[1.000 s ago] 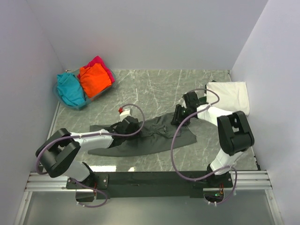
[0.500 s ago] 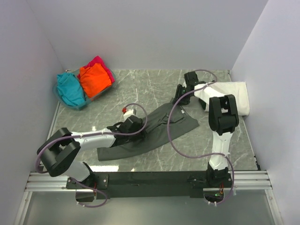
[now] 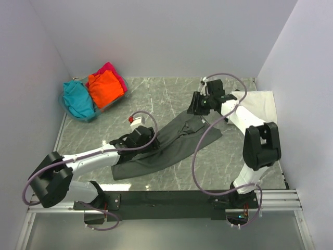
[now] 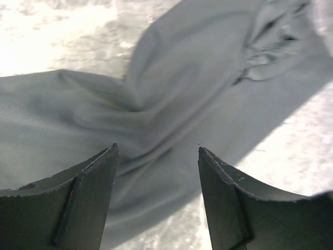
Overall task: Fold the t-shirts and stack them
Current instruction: Fold the tshirt
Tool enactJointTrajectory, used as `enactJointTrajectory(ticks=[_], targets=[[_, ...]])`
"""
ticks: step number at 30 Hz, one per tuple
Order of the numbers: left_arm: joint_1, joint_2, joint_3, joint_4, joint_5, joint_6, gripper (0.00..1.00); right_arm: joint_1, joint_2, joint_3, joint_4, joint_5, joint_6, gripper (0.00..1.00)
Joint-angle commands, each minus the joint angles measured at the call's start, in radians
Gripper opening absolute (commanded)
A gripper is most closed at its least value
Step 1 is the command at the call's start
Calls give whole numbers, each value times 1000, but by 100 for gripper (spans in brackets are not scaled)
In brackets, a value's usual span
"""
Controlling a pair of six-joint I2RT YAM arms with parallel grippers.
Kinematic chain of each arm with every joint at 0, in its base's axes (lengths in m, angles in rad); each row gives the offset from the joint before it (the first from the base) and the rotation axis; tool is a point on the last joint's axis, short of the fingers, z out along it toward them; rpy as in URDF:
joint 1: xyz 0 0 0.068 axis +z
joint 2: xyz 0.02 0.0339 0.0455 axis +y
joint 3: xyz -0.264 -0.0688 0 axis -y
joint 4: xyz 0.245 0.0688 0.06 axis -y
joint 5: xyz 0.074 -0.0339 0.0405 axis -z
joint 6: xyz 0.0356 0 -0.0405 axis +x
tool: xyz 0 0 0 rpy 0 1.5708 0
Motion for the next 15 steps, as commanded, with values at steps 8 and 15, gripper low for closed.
enactJointTrajectory(ticks=[8,15], targets=[[26,150,28,49,34,29,68,72,-121,-218,103,-73,-75,50],[28,177,12,58,44,20,68,72,-56,-175,100,-58,-134,50]])
